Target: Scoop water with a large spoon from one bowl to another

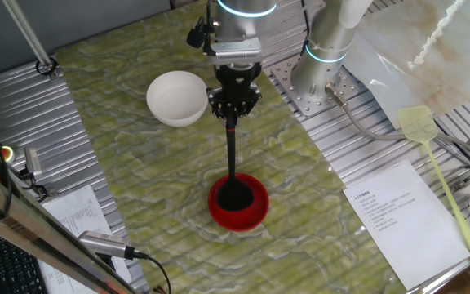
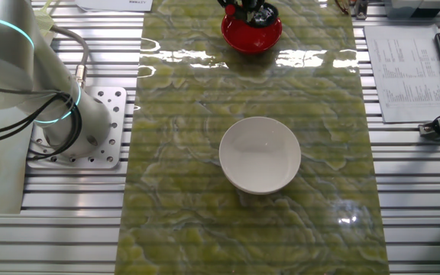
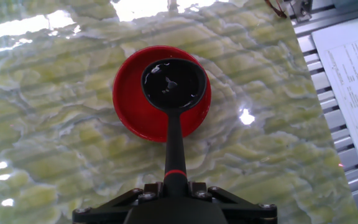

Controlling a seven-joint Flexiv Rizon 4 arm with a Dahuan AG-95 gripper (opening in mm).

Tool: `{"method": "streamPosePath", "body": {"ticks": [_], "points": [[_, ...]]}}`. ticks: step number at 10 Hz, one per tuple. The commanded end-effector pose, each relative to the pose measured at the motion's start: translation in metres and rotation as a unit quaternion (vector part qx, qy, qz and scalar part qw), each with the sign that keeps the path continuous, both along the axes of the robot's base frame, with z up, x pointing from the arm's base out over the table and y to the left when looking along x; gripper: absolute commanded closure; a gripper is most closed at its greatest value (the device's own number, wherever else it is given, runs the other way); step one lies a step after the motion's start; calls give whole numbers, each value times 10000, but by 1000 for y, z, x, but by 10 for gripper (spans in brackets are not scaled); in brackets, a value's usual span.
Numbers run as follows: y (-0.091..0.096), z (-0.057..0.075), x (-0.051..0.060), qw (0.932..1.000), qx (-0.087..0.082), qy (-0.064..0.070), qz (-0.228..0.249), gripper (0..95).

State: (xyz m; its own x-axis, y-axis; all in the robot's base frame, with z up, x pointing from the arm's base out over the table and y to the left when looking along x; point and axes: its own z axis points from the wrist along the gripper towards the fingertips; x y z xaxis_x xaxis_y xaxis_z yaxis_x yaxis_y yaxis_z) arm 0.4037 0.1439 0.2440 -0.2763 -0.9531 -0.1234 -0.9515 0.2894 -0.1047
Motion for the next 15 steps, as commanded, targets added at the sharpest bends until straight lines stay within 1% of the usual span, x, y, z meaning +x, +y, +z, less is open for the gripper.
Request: {"method": "streamPosePath", "body": {"ticks": [1, 5, 9, 11, 15], "points": [[-2, 1, 0, 10000, -5, -4, 3, 950], [-4, 2, 0, 10000, -30, 39, 48, 950], [-4, 2, 0, 9999, 39, 92, 36, 950], [-4, 2, 0, 9999, -13, 94, -34, 950], [-4, 2, 0, 9998, -53, 99, -144, 950]]}}
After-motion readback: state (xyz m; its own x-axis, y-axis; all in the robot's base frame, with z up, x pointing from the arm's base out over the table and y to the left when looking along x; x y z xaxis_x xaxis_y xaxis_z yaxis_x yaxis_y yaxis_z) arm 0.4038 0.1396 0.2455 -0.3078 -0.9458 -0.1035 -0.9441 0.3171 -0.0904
